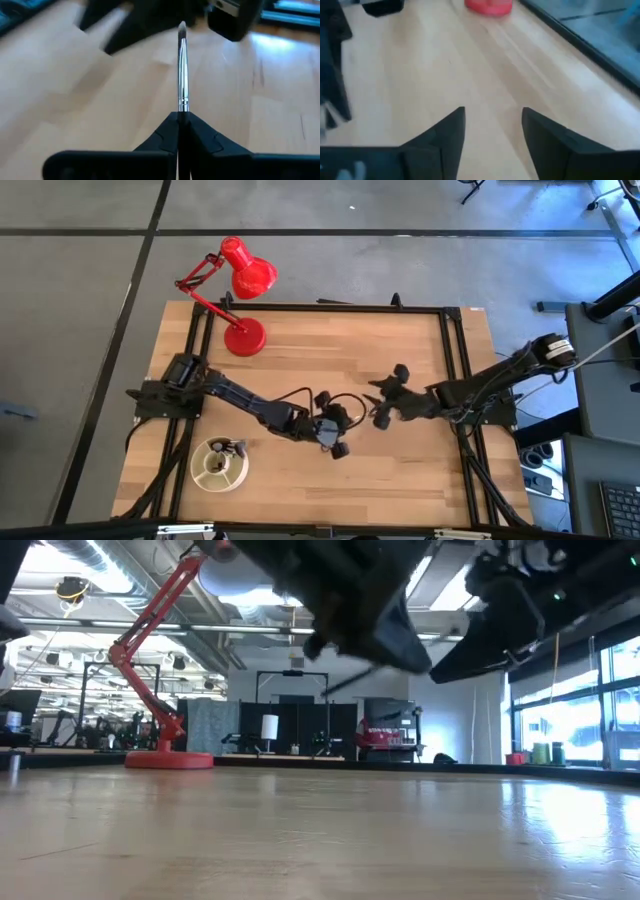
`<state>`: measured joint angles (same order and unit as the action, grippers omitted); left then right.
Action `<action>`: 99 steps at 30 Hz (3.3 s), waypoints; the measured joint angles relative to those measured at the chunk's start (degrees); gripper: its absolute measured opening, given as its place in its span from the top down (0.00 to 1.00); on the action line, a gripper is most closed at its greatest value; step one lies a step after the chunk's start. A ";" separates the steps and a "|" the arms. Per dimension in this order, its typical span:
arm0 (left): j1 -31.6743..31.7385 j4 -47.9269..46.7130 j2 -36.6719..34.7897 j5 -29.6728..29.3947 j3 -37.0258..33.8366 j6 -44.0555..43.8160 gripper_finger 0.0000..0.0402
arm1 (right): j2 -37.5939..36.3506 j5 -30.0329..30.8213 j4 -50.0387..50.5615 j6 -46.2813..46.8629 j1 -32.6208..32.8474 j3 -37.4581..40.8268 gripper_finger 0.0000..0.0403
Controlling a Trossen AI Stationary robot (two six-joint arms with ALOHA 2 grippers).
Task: Put items in baskets/containers
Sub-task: Put the black eyeshadow brush into the white organizer bin
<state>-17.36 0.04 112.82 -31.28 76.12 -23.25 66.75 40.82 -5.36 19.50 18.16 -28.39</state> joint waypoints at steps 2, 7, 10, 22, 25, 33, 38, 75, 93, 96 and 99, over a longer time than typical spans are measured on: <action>-0.69 0.78 -0.87 -2.69 0.02 -0.20 0.96 | -2.29 -5.46 -12.49 -0.67 -0.55 6.07 0.50; -1.51 6.28 -1.15 -5.89 -0.06 -0.08 0.96 | -1.64 -32.03 -41.92 -3.44 -3.51 19.11 0.49; -0.79 20.44 -1.14 -5.86 -2.98 3.03 0.96 | 1.16 -34.21 -48.68 -4.12 -3.71 21.50 0.49; 5.64 66.80 -0.86 4.10 -21.58 5.98 0.96 | 13.90 -34.93 -57.22 -9.44 -3.85 11.64 0.49; 5.74 69.45 -0.88 5.69 -21.85 7.85 0.96 | 17.71 -34.99 -57.01 -8.29 -4.57 7.25 0.49; 4.85 69.97 -0.88 5.70 -21.66 10.26 0.96 | 23.62 -35.04 -57.09 -4.38 -4.89 1.04 0.51; 3.84 69.82 -0.88 5.25 -21.64 10.65 0.96 | 23.57 -35.11 -56.91 -3.41 -5.69 1.58 0.73; 3.83 60.43 -4.33 6.57 -21.57 21.20 0.78 | 23.49 -34.32 -41.93 -9.59 -5.69 1.60 0.96; 3.51 45.87 -11.51 5.67 -21.57 19.93 0.86 | 23.49 -34.34 -41.86 -9.45 -5.66 1.62 0.96; 3.51 44.31 -11.53 5.39 -21.57 19.65 0.92 | 23.49 -34.37 -41.87 -9.45 -5.64 1.62 0.96; 3.51 43.89 -11.53 5.26 -21.57 19.64 0.97 | 23.49 -34.30 -41.75 -9.56 -5.66 1.62 0.96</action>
<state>-13.85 43.93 101.30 -26.02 54.54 -3.61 90.24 6.51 -47.11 9.94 12.49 -26.76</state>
